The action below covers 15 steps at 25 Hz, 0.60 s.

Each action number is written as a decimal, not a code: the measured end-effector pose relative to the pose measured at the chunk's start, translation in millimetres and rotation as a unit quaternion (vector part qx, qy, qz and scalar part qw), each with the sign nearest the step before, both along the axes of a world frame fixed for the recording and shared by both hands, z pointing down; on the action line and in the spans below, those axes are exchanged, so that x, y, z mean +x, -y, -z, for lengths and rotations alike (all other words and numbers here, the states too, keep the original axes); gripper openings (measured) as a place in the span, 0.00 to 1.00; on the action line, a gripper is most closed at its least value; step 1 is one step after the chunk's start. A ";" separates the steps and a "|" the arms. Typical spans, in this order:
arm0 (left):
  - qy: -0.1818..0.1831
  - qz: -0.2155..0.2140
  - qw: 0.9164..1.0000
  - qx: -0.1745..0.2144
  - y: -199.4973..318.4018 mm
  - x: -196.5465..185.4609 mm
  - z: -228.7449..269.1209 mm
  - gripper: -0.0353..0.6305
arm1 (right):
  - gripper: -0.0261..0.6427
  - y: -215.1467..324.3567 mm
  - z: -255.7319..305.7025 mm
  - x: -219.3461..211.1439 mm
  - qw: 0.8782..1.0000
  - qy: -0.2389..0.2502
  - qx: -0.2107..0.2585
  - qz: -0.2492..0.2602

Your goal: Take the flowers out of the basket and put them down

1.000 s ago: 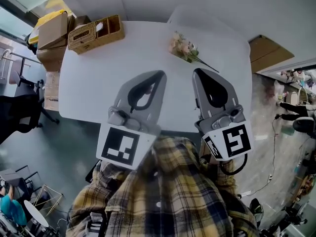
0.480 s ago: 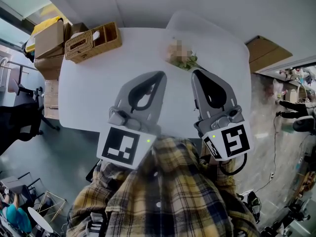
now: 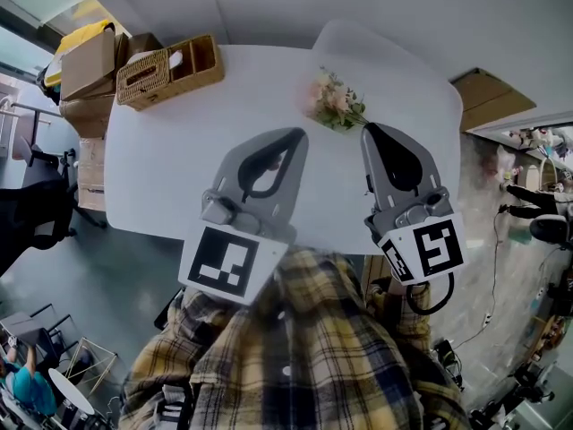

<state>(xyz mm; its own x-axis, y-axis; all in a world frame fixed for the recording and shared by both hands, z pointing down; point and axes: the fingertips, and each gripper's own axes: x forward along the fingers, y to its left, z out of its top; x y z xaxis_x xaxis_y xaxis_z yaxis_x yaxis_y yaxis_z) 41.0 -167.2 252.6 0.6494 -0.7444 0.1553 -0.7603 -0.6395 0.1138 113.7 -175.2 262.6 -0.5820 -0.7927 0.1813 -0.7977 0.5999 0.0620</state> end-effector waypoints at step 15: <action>0.001 -0.005 1.000 -0.026 35.3 5.9 -23.4 0.05 | 0.22 65.1 -55.3 36.3 0.980 -0.108 -0.142 0.088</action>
